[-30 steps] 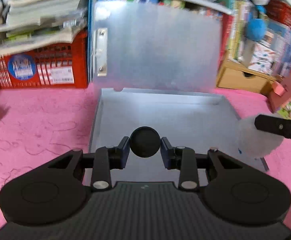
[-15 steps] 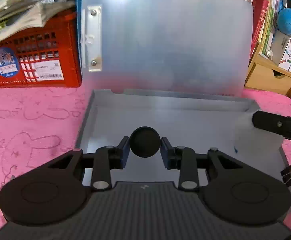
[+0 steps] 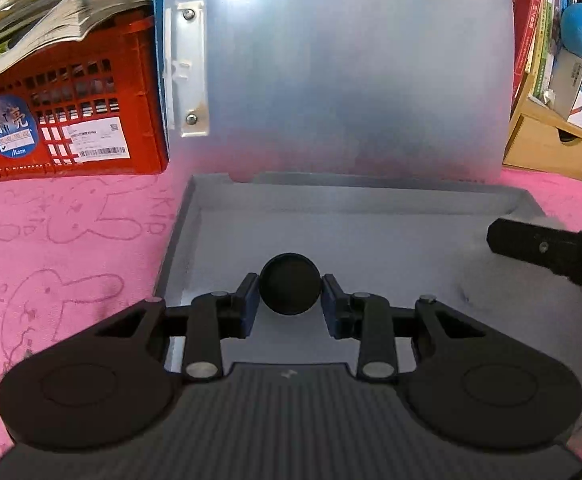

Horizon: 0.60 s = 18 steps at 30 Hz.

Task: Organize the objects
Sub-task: 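Open both grippers to drop the lid and plush into the box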

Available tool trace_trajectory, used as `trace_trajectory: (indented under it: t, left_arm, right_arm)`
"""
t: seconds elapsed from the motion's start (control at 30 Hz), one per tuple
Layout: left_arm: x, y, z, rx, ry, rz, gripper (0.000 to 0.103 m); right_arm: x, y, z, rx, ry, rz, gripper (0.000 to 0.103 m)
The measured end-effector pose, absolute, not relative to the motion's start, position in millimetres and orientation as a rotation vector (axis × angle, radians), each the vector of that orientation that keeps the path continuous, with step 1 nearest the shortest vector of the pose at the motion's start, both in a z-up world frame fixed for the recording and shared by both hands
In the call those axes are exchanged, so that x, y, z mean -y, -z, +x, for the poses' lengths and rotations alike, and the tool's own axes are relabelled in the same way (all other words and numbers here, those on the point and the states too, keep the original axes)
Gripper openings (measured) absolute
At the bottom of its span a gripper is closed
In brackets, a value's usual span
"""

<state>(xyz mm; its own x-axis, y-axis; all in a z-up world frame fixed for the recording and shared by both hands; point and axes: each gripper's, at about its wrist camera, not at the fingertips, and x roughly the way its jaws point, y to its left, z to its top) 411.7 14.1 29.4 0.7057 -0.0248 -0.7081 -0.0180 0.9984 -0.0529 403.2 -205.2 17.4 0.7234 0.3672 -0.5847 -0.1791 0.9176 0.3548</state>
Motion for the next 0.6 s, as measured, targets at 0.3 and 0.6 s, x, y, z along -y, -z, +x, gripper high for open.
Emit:
trace_trajectory:
  t: [0.3,0.6]
  left_arm:
    - [-11.1,-51.4,382.3,-0.743,0.018,-0.047,0.071]
    - [-6.9,-78.4,337.7,-0.708,0.039,-0.015,0.077]
  right_arm:
    - [223.2,-44.9,368.4,-0.623,-0.304,0.344,0.102]
    - [232.1,-75.9,309.6,-0.549,-0.272,0.321,0.103]
